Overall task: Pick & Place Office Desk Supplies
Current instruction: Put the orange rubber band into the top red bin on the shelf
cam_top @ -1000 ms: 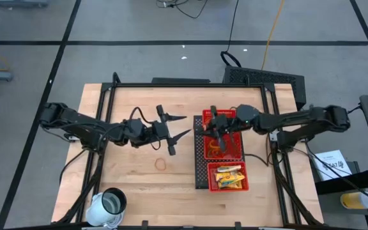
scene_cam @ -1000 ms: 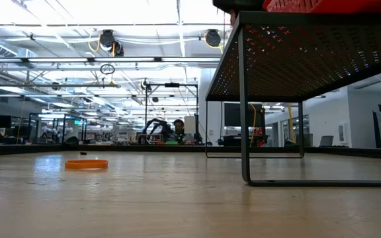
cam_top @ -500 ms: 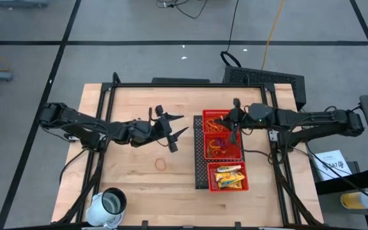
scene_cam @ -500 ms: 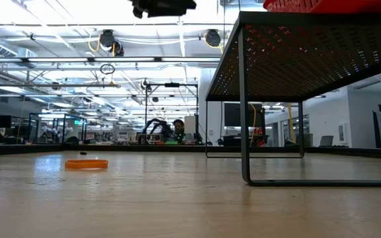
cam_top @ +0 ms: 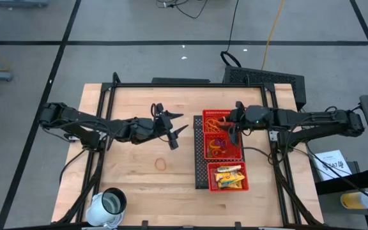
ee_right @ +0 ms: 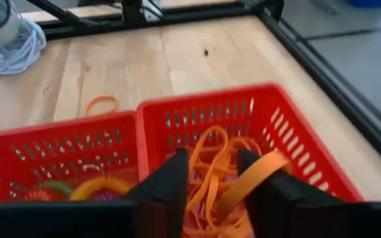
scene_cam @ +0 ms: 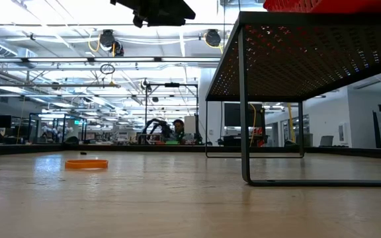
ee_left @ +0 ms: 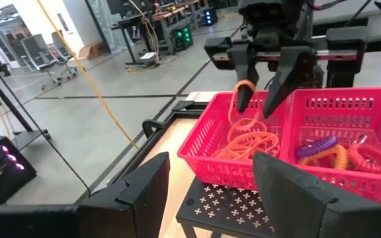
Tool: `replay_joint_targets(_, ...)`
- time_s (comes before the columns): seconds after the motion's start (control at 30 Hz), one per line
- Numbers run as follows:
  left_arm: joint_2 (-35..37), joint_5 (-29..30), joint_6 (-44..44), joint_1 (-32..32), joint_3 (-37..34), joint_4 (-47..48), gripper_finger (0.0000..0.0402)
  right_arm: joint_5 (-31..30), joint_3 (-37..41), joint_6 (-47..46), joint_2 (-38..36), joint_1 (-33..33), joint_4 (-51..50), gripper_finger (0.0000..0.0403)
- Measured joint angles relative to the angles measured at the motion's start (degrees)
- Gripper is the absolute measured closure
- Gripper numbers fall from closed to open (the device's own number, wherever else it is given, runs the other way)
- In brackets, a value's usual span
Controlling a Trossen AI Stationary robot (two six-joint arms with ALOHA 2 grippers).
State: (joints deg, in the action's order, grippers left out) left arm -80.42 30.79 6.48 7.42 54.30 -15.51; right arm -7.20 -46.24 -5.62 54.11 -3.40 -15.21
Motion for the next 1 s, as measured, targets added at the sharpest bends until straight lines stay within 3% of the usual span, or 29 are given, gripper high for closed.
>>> replay_joint_targets(0.23,0.0,-0.3,-0.1,0.0,0.0,0.0,0.0176,-0.3,0.0,-1.0,-0.5,0.0,0.3,0.0192)
replay_joint_targets(0.4,0.0,-0.3,-1.7,0.0,0.0,0.9,0.0176,-0.2,0.0,-1.8,-2.5,0.0,-0.1,0.0160)
replay_joint_targets(0.63,0.0,-0.8,-2.5,0.0,0.0,1.8,0.0176,-0.1,-2.5,-3.9,-2.8,0.0,-4.3,0.0153)
replay_joint_targets(1.0,0.0,-0.9,-5.5,-1.2,0.0,2.1,0.0176,0.0,-12.9,-2.0,6.8,0.2,-20.2,0.0160)
